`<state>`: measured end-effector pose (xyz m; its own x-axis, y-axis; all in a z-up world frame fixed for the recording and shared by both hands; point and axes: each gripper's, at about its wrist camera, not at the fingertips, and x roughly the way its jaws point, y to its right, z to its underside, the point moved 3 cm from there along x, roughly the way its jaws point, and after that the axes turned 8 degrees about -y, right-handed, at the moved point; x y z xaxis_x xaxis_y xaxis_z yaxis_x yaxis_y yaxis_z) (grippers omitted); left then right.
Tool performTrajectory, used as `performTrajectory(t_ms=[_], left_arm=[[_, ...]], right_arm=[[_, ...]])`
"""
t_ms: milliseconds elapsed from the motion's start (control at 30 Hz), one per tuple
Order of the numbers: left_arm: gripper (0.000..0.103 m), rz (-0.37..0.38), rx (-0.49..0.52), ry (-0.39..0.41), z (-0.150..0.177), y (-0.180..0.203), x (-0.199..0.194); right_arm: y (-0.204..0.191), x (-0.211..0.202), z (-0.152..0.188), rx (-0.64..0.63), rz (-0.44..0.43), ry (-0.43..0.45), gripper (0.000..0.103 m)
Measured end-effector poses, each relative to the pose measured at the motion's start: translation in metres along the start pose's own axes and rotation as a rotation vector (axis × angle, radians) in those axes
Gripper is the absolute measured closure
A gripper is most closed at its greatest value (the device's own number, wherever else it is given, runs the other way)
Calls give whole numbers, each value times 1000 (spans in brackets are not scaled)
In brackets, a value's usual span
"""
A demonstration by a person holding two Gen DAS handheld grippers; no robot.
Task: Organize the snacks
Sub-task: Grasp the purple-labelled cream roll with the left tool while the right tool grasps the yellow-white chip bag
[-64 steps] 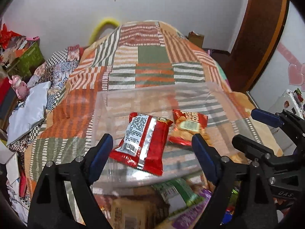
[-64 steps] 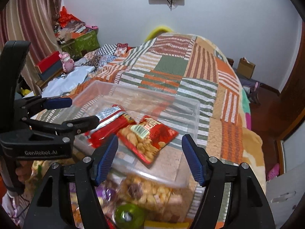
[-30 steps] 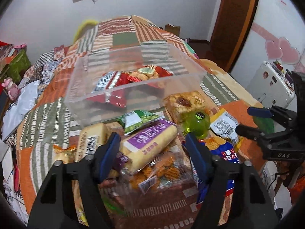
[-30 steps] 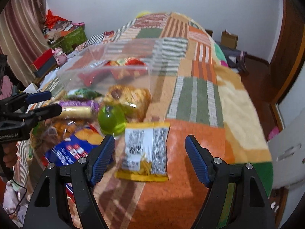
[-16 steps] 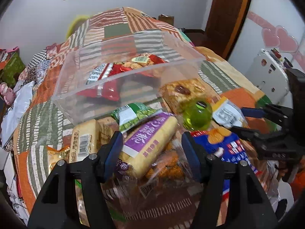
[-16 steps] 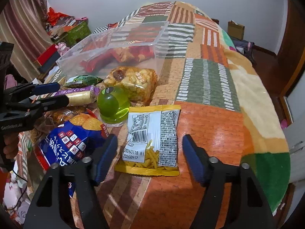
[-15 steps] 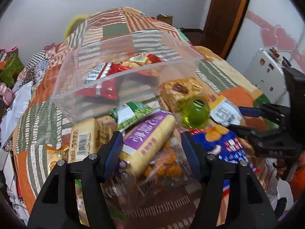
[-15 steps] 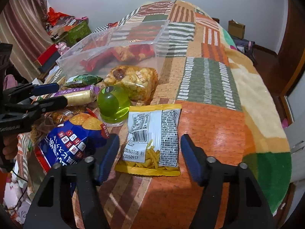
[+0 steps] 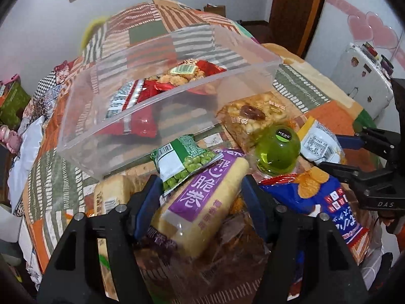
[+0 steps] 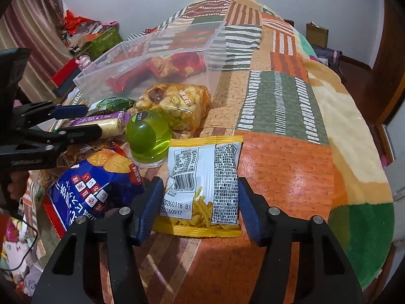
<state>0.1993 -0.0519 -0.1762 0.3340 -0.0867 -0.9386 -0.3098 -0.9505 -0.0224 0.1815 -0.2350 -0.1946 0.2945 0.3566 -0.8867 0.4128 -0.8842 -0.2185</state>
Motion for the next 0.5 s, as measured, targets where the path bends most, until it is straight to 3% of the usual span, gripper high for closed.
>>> performTrajectory(t_ms=[300,500], left_arm=[[30,-3,31,-32,-1,1,17],[46,-25,57,8,5,6,8]], right_arm=[[1,1,-1,7,-9,18,53],[6,-3,-1,25,-37,23,58]])
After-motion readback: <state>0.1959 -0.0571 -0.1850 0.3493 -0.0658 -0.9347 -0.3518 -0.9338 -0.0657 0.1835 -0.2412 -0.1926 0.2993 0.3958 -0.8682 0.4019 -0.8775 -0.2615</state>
